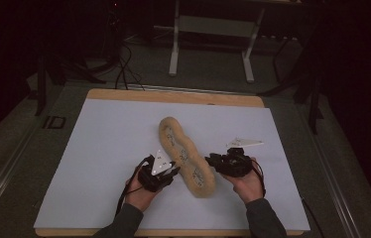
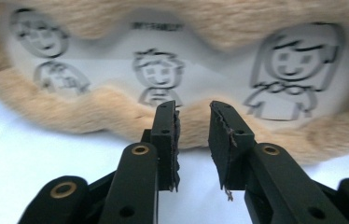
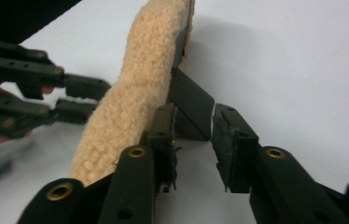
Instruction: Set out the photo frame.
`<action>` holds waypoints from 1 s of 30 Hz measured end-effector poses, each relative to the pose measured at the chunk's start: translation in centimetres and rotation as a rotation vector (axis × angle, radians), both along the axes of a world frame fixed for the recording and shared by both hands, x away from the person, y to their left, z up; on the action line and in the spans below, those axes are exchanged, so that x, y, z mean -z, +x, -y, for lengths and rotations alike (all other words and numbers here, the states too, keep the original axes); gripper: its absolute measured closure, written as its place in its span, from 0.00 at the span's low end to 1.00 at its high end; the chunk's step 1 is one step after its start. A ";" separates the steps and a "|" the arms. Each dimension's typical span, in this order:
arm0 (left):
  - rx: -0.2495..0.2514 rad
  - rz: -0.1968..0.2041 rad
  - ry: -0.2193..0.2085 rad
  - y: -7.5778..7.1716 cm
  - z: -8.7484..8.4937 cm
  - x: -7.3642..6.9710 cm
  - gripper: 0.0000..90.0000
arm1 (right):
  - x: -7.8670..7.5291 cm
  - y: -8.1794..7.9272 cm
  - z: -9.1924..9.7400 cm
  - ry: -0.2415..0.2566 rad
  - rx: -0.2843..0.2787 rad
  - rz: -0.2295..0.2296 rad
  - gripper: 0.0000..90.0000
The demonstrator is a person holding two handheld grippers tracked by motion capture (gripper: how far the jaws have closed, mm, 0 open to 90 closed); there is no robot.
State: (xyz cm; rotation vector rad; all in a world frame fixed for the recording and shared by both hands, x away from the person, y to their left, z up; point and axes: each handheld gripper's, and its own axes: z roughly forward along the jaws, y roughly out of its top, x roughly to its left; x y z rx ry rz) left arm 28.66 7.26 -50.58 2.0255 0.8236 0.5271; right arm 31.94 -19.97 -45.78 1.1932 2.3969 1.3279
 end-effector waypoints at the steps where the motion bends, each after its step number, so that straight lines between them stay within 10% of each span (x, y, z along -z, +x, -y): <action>1: -0.013 0.000 0.001 0.2 -0.2 0.0 0.78 | -0.3 -0.2 0.2 0.007 0.005 0.001 0.73; 14: -0.128 -0.033 0.015 2.7 -2.7 -0.1 0.74 | -1.6 -1.9 0.9 0.049 0.039 0.010 0.60; 30: -0.151 -0.061 0.035 3.5 -2.9 0.6 0.73 | -1.1 -3.7 -0.6 0.060 -0.022 -0.006 0.47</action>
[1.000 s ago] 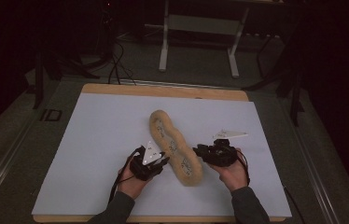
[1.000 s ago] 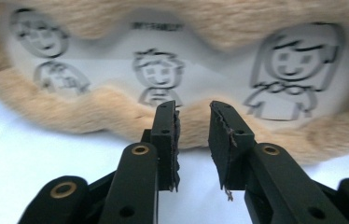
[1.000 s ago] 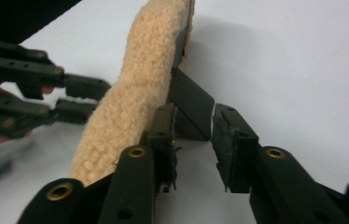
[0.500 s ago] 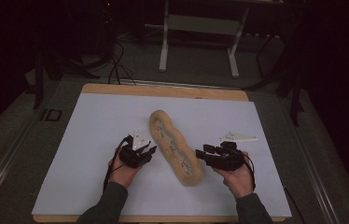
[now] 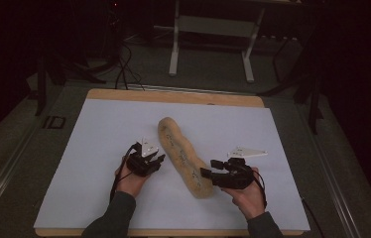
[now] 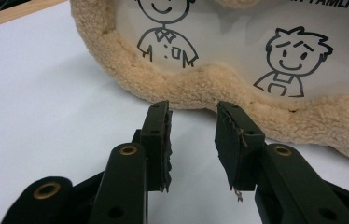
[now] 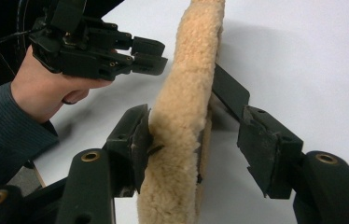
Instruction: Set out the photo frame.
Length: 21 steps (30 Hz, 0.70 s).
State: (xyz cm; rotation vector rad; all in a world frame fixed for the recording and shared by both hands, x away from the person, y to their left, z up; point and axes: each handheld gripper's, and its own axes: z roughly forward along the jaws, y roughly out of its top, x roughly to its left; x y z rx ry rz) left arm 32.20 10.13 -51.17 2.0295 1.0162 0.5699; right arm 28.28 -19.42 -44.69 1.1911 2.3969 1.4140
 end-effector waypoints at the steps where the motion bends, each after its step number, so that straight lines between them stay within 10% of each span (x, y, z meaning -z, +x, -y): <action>1: 0.002 0.001 -0.003 0.0 0.1 0.0 0.73 | 0.1 0.0 0.0 0.000 0.000 -0.001 0.47; 11: -0.002 0.001 -0.001 0.1 0.0 0.0 0.73 | 1.6 0.3 -1.2 -0.080 -0.014 -0.023 0.47; 21: -0.025 0.003 0.003 0.4 -1.0 -0.5 0.72 | 2.1 0.1 -2.1 -0.144 -0.042 0.028 0.68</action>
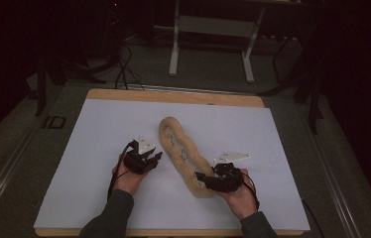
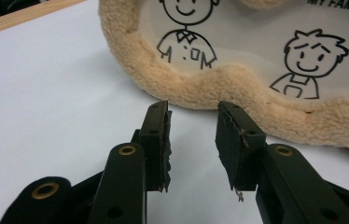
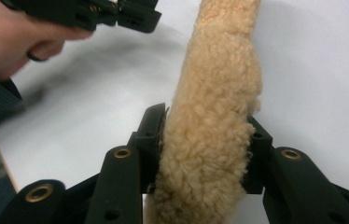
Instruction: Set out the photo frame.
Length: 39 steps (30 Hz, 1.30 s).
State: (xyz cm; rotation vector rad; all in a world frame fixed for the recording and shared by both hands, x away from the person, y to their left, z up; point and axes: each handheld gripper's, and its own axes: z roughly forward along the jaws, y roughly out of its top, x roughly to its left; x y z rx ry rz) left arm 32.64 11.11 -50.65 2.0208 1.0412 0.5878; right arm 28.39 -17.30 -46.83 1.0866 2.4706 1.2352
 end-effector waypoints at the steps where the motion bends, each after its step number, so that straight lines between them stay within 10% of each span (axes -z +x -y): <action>1: -0.004 0.003 -0.003 0.0 -0.1 -0.1 0.72 | 0.0 0.0 0.0 -0.006 -0.006 0.006 0.68; 29: -0.148 0.011 -0.027 1.4 -2.8 -1.1 0.65 | 0.0 2.8 1.8 0.009 -0.241 0.011 0.71; 39: -0.152 0.011 0.038 3.0 -2.6 -1.6 0.60 | 0.1 3.4 2.0 0.014 -0.285 0.003 0.72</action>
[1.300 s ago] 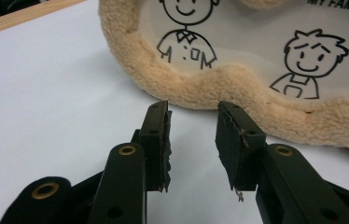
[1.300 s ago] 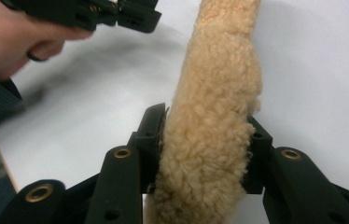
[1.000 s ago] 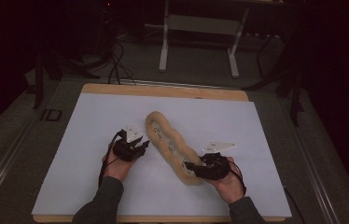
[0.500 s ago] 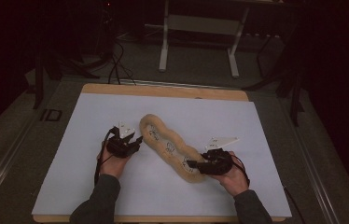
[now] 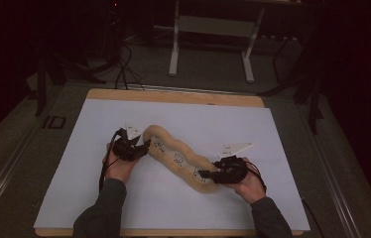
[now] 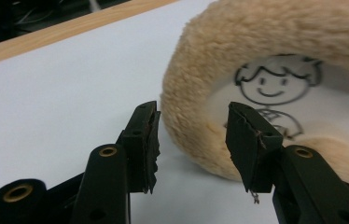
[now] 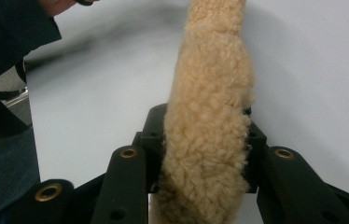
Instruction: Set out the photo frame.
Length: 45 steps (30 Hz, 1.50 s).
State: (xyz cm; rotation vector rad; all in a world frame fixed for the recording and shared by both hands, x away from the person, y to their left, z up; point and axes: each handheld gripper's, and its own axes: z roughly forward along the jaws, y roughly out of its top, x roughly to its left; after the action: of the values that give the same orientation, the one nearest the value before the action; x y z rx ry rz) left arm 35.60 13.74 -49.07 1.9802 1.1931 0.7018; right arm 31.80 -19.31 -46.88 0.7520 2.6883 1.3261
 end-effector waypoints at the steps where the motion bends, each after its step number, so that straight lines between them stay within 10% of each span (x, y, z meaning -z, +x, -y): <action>1: 0.004 -0.004 0.006 0.3 0.1 0.0 0.60 | 0.0 0.0 0.0 -0.001 -0.002 0.001 0.72; 22: -0.012 -0.067 -0.004 1.9 0.4 0.3 0.81 | -0.5 -0.5 -0.5 -0.065 -0.004 0.018 0.70; 34: -0.034 -0.062 -0.020 1.4 0.2 0.4 0.81 | 0.5 -2.6 0.5 -0.035 0.210 0.001 0.53; 45: -0.037 -0.060 -0.026 0.7 -0.3 0.5 0.82 | 1.9 -3.6 0.9 -0.002 0.238 -0.067 0.50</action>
State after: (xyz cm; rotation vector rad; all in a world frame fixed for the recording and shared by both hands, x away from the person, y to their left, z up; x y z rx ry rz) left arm 36.33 14.05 -49.58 1.9739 1.2712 0.6462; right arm 28.25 -20.18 -48.75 1.0949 2.5476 1.2610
